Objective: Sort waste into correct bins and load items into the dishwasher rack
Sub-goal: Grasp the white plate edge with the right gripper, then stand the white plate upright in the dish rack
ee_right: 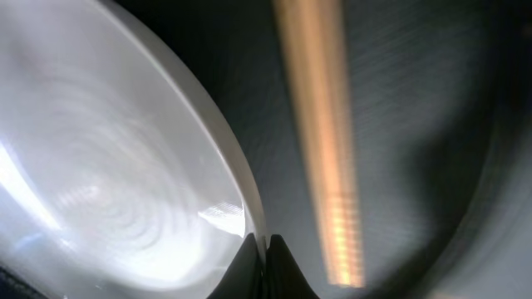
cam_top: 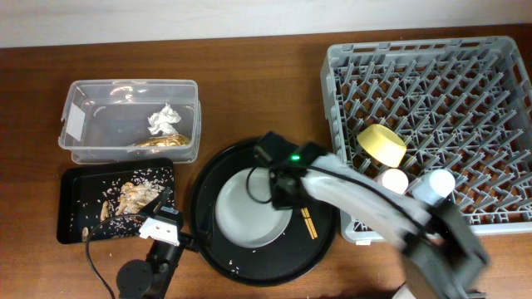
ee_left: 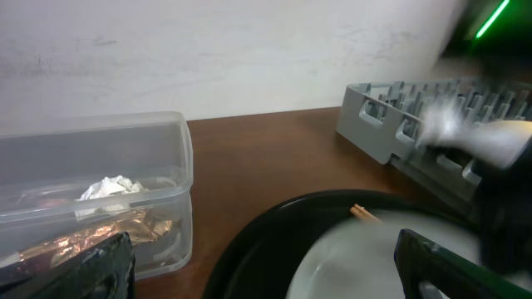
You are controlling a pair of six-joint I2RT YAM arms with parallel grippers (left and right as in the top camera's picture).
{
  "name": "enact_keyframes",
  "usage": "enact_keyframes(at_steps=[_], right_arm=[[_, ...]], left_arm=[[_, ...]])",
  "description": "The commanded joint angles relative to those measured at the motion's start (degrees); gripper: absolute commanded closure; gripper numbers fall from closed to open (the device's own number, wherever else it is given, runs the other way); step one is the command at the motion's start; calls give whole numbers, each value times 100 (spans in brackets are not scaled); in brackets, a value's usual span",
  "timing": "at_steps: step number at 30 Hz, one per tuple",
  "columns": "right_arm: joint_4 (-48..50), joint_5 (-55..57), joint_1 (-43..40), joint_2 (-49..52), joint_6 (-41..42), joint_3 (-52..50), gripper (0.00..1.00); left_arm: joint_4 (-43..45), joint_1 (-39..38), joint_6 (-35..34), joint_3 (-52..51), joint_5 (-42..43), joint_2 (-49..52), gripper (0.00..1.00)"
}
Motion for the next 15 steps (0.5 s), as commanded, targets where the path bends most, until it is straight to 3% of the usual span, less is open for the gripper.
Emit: enact_keyframes(at_steps=[1, 4, 8, 12, 15], right_arm=[[-7, 2271, -407, -1228, -671, 350, 96], [282, 4177, -962, -1867, -1233, 350, 96], [1530, 5668, -1853, -2000, -2977, 350, 96], [3025, 6004, -2859, -1725, -3888, 350, 96], [3517, 5998, -3270, -1410, -3932, 350, 96]], left_arm=[[11, 26, 72, -46, 20, -33, 1], [11, 26, 72, -46, 20, -33, 1], [11, 26, 72, -46, 20, -33, 1], [11, 26, 72, -46, 20, -33, 1], [11, 26, 72, -46, 20, -33, 1]])
